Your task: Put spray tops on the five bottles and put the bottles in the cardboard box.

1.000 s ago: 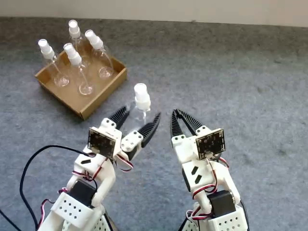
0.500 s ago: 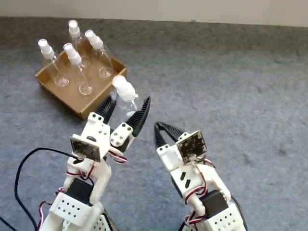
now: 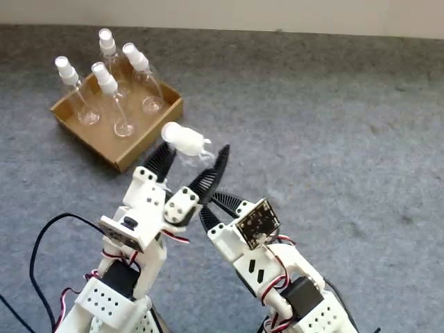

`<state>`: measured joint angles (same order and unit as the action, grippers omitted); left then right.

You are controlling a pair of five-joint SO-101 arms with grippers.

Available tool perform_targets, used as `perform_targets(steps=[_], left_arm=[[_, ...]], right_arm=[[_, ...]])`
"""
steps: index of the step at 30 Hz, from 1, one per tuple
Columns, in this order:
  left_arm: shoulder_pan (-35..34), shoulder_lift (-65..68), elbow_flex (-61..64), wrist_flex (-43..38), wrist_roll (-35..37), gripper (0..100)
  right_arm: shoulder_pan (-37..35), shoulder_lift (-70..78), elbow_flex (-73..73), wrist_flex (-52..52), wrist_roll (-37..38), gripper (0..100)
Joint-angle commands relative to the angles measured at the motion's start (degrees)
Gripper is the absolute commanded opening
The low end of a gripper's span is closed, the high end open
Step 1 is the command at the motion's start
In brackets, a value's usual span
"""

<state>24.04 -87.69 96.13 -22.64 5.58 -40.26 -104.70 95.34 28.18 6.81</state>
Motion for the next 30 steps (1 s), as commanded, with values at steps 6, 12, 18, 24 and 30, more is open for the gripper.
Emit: perform_targets(steps=[6,12,18,24,30], left_arm=[[7.8,-0.7,1.5,6.5,0.6,11],[9.5,-0.7,1.5,9.3,0.6,11],[11.4,-0.7,1.5,11.3,0.6,11],[11.3,-0.7,1.5,11.6,0.4,11],[8.3,-0.7,1.5,11.3,0.3,11]], right_arm=[[2.1,-0.7,0.1,-1.7,0.4,0.5],[8.5,-0.7,0.1,-1.7,0.2,0.5],[12.0,-0.7,0.1,-1.7,0.3,0.5],[14.1,-0.7,0.2,-1.7,0.1,0.5],[14.0,-0.7,0.3,-1.5,0.1,0.5]])
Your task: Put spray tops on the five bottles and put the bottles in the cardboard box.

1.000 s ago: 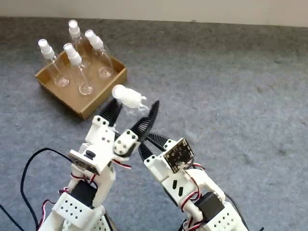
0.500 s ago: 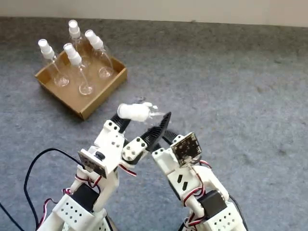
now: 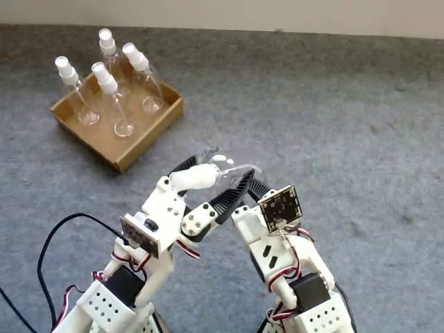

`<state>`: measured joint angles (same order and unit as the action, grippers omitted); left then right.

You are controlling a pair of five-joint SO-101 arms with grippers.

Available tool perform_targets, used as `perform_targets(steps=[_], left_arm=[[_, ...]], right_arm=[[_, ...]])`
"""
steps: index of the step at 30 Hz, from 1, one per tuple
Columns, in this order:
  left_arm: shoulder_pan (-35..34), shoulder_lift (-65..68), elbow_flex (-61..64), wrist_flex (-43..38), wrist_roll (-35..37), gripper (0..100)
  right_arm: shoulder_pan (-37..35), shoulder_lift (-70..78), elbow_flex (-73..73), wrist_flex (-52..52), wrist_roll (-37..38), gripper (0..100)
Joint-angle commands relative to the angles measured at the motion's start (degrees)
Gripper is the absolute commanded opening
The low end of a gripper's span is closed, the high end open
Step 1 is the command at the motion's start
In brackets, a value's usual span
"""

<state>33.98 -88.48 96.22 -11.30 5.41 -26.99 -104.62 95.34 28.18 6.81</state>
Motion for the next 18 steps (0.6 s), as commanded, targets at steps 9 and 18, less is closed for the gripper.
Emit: perform_targets(steps=[9,18], left_arm=[[-12.7,0.0,1.4,0.3,0.6,11],[-31.5,0.6,-3.5,6.8,0.5,11]], right_arm=[[0.5,-0.7,4.5,-1.6,0.4,0.5],[0.5,-0.7,6.7,-1.7,0.1,0.5]])
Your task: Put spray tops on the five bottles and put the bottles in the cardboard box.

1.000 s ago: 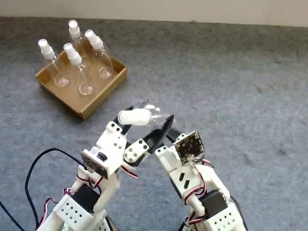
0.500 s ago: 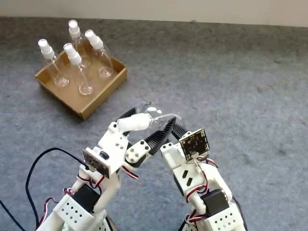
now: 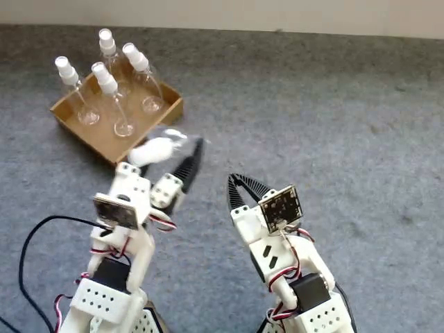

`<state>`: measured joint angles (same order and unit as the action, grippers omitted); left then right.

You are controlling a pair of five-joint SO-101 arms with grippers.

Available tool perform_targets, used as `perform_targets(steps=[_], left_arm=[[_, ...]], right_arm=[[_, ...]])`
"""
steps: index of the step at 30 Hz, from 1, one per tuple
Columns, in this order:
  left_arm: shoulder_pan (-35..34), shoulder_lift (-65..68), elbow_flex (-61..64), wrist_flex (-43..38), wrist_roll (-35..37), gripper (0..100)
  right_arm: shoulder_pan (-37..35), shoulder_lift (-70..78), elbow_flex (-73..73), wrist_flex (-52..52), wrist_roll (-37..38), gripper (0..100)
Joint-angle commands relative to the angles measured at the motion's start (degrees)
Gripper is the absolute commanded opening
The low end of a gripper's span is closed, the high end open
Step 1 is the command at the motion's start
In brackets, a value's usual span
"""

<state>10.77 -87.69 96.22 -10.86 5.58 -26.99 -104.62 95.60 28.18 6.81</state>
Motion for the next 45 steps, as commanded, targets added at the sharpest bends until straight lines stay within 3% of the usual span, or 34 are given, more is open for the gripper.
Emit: perform_targets(steps=[1,4,8,15,28,31,39,45], left_arm=[[-10.6,-0.1,-6.3,10.2,0.4,11],[-14.6,-0.1,-15.1,21.1,0.5,11],[-15.2,0.0,-23.0,26.7,0.3,11],[-19.8,2.2,-27.3,27.3,-3.5,11],[-22.5,29.8,-35.5,27.1,-3.6,11],[-22.5,32.9,-35.1,24.2,-3.8,11],[-26.8,43.2,-31.3,7.0,-3.8,11],[-26.9,48.9,-31.2,4.1,-3.8,11]], right_arm=[[0.5,-0.7,7.0,-1.7,0.1,0.5],[0.5,-0.7,7.3,-1.7,0.1,0.5],[0.5,-0.7,7.3,-1.6,0.1,0.5],[0.5,-0.7,7.3,-1.5,0.1,0.5],[0.7,-0.7,7.3,-1.5,0.1,0.5],[0.7,-0.7,7.3,-1.5,0.1,0.5],[0.7,-0.6,7.3,-1.5,0.1,0.5],[0.7,-0.6,7.3,-1.5,0.1,0.5]])
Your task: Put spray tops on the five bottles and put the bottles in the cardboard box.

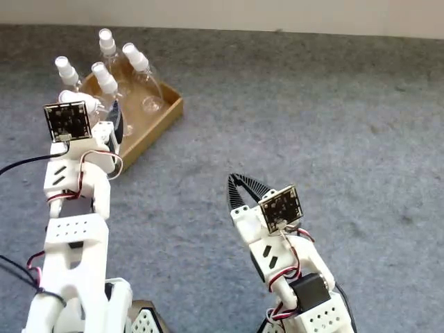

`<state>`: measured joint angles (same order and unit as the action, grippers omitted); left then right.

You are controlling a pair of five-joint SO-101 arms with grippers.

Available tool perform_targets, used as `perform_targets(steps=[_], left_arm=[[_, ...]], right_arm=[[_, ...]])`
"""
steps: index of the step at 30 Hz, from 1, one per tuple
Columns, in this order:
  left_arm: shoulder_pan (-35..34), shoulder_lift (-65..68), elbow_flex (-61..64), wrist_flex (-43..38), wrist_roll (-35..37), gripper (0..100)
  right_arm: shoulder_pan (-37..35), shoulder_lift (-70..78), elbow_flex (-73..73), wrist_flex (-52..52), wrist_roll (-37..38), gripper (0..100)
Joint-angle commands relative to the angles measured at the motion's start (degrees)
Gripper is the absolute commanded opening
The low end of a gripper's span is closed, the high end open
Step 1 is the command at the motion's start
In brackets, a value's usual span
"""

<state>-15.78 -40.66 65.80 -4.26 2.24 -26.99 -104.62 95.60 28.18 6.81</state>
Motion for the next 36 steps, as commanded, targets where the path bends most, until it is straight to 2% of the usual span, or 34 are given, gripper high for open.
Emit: perform_targets(steps=[1,5,9,22,31,36], left_arm=[[-0.4,2.6,-0.9,-2.5,-0.4,11],[-0.4,5.4,-1.1,-2.6,-0.5,11],[-0.3,9.3,-0.7,-8.4,-0.5,11],[-0.1,23.9,-1.1,-19.2,-0.6,11],[0.0,27.3,-2.4,-19.3,-2.2,11],[0.4,27.3,-2.4,-19.3,-4.7,19]], right_arm=[[0.7,-0.6,7.3,-1.5,0.1,0.5],[0.7,-0.6,7.3,-1.5,0.1,0.5],[0.7,-0.6,7.3,-1.5,0.1,0.5],[0.7,-0.5,7.3,-1.5,0.1,0.5],[0.7,-0.5,7.3,-1.5,0.1,0.5],[0.7,-0.4,7.3,-1.5,0.1,0.5]])
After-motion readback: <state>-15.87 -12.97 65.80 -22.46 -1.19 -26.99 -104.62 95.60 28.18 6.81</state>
